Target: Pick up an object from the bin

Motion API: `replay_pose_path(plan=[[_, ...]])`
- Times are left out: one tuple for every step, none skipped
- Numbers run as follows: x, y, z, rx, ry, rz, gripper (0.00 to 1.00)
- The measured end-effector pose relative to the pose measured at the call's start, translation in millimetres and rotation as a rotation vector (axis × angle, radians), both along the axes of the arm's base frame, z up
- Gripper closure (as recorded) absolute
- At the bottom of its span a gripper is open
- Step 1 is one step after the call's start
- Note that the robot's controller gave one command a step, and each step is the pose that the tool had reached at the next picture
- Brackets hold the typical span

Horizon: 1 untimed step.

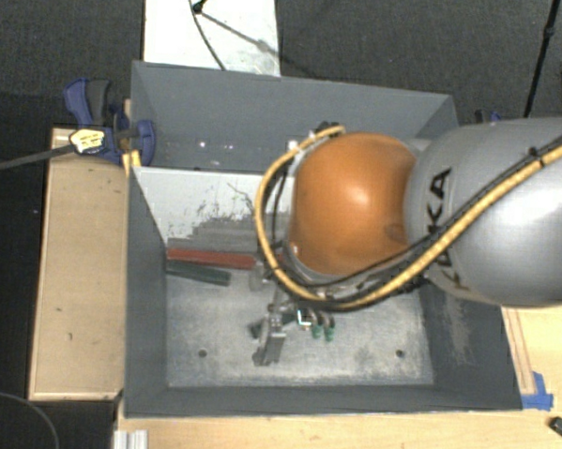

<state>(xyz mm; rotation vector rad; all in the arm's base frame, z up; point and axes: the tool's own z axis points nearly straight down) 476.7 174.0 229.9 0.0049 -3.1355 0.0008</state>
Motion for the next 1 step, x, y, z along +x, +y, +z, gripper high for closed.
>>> replay_pose_path(plan=[[46.3, -61.8, -163.7, -0.002, -0.001, -0.046, 0.00]])
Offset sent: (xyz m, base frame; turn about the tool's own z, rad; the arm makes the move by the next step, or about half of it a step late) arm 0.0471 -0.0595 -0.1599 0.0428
